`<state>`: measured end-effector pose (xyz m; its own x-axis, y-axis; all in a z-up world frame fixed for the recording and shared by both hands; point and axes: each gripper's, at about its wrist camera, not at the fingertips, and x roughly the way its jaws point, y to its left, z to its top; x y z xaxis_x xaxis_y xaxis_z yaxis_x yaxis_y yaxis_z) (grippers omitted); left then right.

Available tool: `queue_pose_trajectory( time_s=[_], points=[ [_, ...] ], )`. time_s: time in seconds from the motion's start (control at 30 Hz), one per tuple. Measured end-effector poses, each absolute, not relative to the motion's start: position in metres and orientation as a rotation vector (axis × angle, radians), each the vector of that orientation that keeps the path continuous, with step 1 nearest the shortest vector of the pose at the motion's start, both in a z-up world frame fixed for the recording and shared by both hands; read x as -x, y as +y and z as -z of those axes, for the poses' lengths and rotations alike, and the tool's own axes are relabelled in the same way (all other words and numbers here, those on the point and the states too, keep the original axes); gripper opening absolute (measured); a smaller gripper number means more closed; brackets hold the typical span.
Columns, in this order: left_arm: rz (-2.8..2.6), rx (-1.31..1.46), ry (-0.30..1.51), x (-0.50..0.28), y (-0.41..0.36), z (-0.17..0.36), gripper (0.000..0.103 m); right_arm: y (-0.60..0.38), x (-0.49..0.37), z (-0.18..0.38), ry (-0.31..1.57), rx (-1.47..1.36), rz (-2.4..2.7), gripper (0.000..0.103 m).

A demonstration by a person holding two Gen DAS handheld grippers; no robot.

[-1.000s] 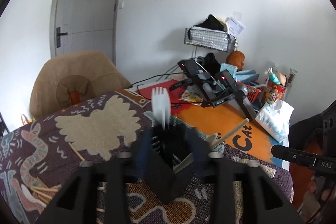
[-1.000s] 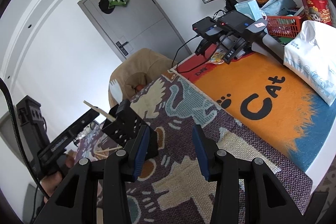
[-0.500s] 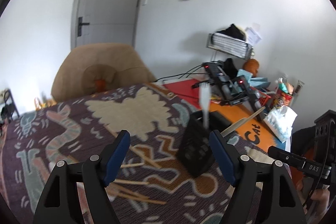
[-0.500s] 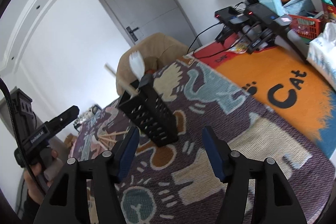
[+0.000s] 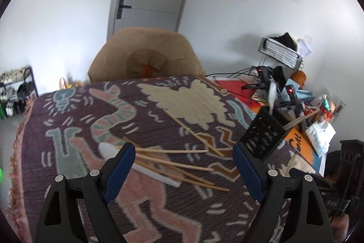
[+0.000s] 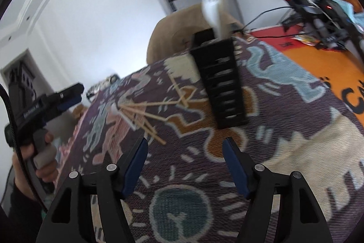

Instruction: Organize utensils

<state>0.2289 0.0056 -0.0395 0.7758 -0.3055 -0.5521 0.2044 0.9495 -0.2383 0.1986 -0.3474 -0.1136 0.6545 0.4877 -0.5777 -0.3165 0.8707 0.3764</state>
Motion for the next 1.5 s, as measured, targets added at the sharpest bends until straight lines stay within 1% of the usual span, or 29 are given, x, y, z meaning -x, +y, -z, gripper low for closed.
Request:
queue_pose_trajectory(
  time_s=[0.1, 0.13, 0.27, 0.33, 0.4, 0.7, 0.77, 0.8, 0.83, 1.0, 1.27, 1.33, 1.5],
  points=[
    [0.274, 0.189, 0.626, -0.225, 0.019, 0.044, 0.087, -0.325, -0.203, 0.122, 0.761, -0.186, -0.489, 0.056],
    [0.266, 0.192, 0.627, -0.223, 0.025, 0.045, 0.087, -0.320, -0.204, 0.123, 0.771, -0.176, -0.497, 0.055],
    [0.252, 0.206, 0.633, -0.217, 0.043, 0.050, 0.086, -0.294, -0.215, 0.136, 0.816, -0.100, -0.520, 0.054],
    [0.244, 0.209, 0.631, -0.215, 0.051, 0.051, 0.086, -0.286, -0.223, 0.142, 0.839, -0.076, -0.524, 0.049],
    [0.230, 0.225, 0.626, -0.212, 0.063, 0.052, 0.086, -0.276, -0.232, 0.148, 0.866, -0.047, -0.532, 0.047],
    [0.195, 0.272, 0.631, -0.211, 0.091, 0.055, 0.086, -0.250, -0.249, 0.151, 0.883, 0.100, -0.546, 0.044],
    [0.195, 0.280, 0.627, -0.211, 0.092, 0.055, 0.086, -0.246, -0.248, 0.151, 0.879, 0.135, -0.553, 0.039],
    [0.194, 0.282, 0.624, -0.212, 0.091, 0.053, 0.086, -0.245, -0.247, 0.151, 0.877, 0.147, -0.557, 0.028],
    [0.193, 0.282, 0.623, -0.212, 0.091, 0.052, 0.086, -0.245, -0.246, 0.151, 0.877, 0.151, -0.574, 0.014],
    [0.207, 0.276, 0.620, -0.212, 0.083, 0.048, 0.086, -0.252, -0.239, 0.149, 0.871, 0.108, -0.650, 0.008],
    [0.256, 0.207, 0.609, -0.213, 0.056, 0.036, 0.086, -0.294, -0.206, 0.127, 0.778, -0.045, -0.700, 0.007],
    [0.269, 0.185, 0.611, -0.216, 0.045, 0.034, 0.082, -0.306, -0.201, 0.124, 0.766, -0.081, -0.701, 0.007],
    [0.301, 0.149, 0.620, -0.221, 0.022, 0.034, 0.079, -0.339, -0.190, 0.113, 0.730, -0.136, -0.690, 0.007]
  ],
)
